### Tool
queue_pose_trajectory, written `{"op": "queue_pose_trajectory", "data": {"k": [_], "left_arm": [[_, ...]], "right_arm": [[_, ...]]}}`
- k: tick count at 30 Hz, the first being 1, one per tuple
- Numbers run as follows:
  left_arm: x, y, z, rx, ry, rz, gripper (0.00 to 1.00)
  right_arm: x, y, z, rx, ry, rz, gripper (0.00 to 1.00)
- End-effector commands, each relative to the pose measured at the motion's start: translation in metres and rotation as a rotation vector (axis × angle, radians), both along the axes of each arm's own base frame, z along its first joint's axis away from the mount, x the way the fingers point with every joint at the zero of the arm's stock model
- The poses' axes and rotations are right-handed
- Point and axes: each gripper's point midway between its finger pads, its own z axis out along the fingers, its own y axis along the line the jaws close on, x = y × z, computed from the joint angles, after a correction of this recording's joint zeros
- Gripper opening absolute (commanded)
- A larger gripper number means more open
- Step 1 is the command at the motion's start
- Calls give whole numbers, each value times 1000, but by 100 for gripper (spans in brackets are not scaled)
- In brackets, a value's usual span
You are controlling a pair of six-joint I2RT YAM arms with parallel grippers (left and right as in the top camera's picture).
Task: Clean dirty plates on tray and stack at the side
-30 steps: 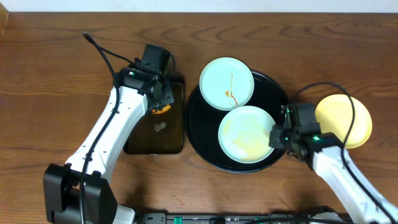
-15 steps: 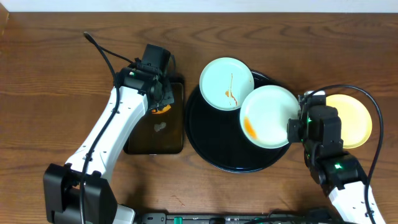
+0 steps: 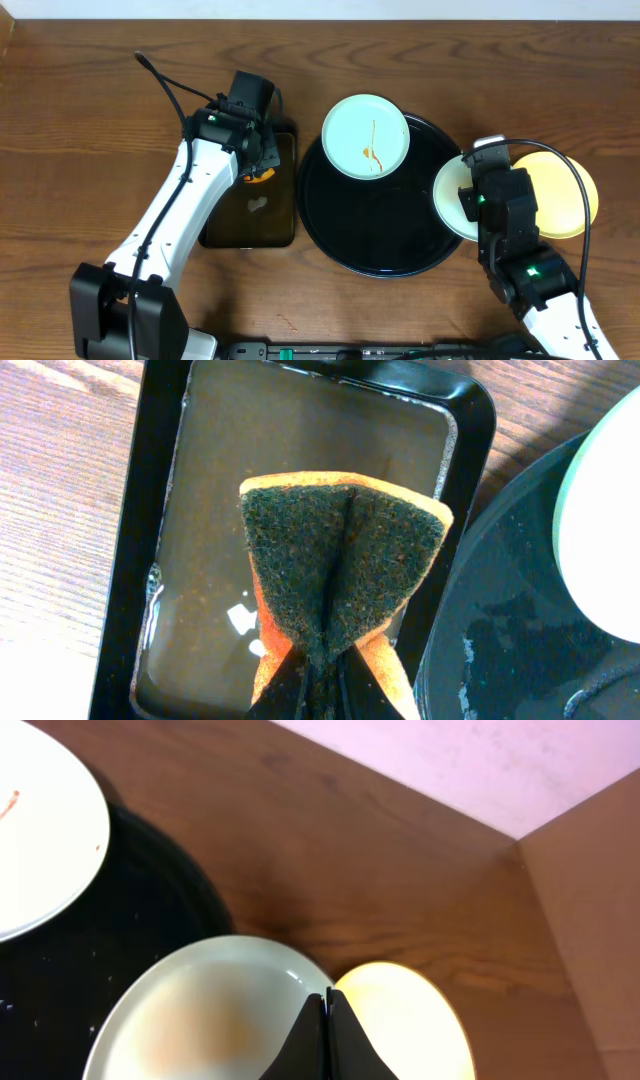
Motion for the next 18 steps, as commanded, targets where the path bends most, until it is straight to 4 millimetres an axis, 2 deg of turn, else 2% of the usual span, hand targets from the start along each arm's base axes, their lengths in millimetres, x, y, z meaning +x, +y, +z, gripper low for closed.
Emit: {"op": "queue_pose_trajectory", "data": {"k": [1,4,7,9,11,12,13,16,18], "left_arm": [[0,4,4,14,-13,1,8],[0,4,4,14,-13,1,7],[0,4,4,14,-13,1,7],[0,4,4,14,-13,1,7],[0,4,4,14,-12,1,7],[0,4,4,14,-12,1,7],[0,4,4,14,-12,1,7],[0,4,4,14,-12,1,7],[0,4,4,14,-12,1,7]], "right_arm": [[-6,16,-11,179,45,-5,1],[-15,16,-40,237,161,-53,4],[-23,5,-62,315,229,-179,17],[-27,-1,-73,430,256,-275,20],[-27,-8,-78,573,271,-352,35],[-27,-12,-79,629,278,-374,37],[-27,-17,-80,674,285,-388,34],[-38,-42,-87,740,313,-489,35],[-53,-62,-95,773,342,-591,49]]}}
